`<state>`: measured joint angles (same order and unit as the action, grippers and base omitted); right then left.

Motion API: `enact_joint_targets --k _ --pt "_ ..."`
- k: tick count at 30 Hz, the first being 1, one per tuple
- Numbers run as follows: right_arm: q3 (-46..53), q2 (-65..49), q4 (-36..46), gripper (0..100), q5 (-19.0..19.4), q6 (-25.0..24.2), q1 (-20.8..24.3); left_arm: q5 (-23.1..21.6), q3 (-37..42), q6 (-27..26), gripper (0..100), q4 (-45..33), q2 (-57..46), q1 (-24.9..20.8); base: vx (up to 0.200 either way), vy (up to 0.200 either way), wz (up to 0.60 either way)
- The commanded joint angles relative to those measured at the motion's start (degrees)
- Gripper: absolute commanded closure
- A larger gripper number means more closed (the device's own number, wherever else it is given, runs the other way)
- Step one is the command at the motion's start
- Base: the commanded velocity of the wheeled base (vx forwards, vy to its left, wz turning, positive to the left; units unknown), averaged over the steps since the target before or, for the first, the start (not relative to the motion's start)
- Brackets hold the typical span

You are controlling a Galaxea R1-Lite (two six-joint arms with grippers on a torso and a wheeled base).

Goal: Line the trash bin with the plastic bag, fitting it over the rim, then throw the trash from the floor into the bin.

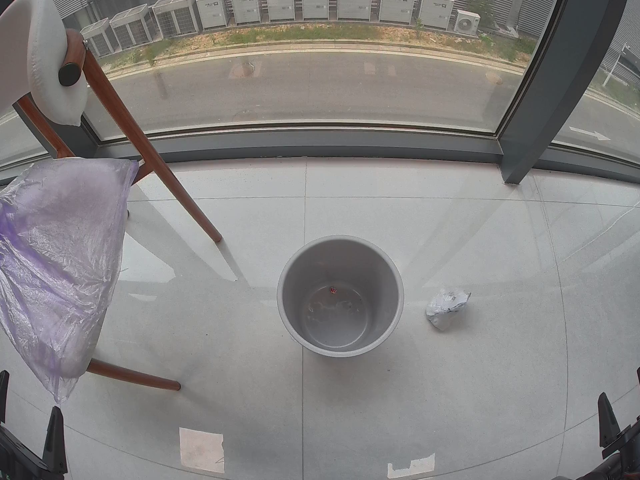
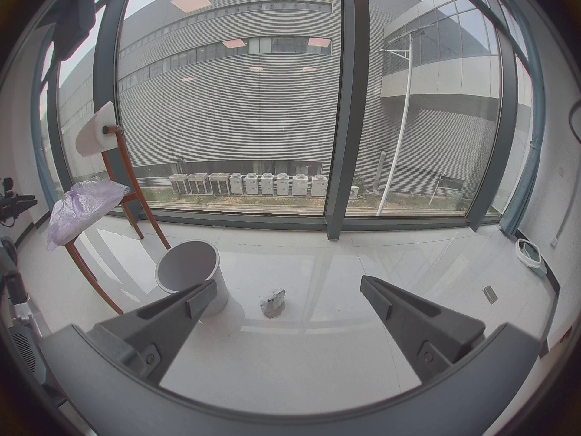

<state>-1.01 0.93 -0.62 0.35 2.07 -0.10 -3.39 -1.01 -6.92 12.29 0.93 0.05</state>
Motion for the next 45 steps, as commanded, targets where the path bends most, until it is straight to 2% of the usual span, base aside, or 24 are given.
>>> enact_joint_targets --k 1,7,16,19,20,25,28,35,45 --pt "1.01 -0.84 0.01 0 0.0 -0.05 0.01 -0.65 0.75 -1.78 0 -1.57 -0.93 0.04 0.0 0.0 0.0" --pt "1.01 -0.84 0.01 0 0.0 -0.05 0.01 1.98 -4.09 -2.22 0 -8.25 1.01 0.57 0.0 0.0 0.0" --pt "1.01 -0.84 0.01 0 0.0 -0.05 0.01 2.33 -9.62 -2.92 0 -8.68 9.01 0.65 0.0 0.0 0.0" --pt "1.01 -0.84 0.01 0 0.0 -0.05 0.01 2.16 -11.64 -3.89 0 -8.6 14.54 -0.22 0.0 0.0 0.0" --pt "1.01 -0.84 0.01 0 0.0 -0.05 0.01 2.33 -14.46 -4.5 0 -8.42 20.17 -0.05 0.0 0.0 0.0" --pt "1.01 -0.84 0.01 0 0.0 -0.05 0.01 3.74 -20.52 -6.44 0 -7.98 31.77 1.01 0.0 0.0 0.0" --pt "1.01 -0.84 0.01 0 0.0 -0.05 0.01 3.65 -21.4 -8.46 0 -6.31 37.83 1.01 0.0 0.0 0.0" --pt "1.01 -0.84 0.01 0 0.0 -0.05 0.01 2.6 -22.19 -8.72 0 0.02 50.23 0.04 0.0 0.0 0.0" --pt "1.01 -0.84 0.01 0 0.0 -0.05 0.01 2.25 -26.67 -9.25 0 0.28 62.88 0.83 0.0 0.0 0.0"
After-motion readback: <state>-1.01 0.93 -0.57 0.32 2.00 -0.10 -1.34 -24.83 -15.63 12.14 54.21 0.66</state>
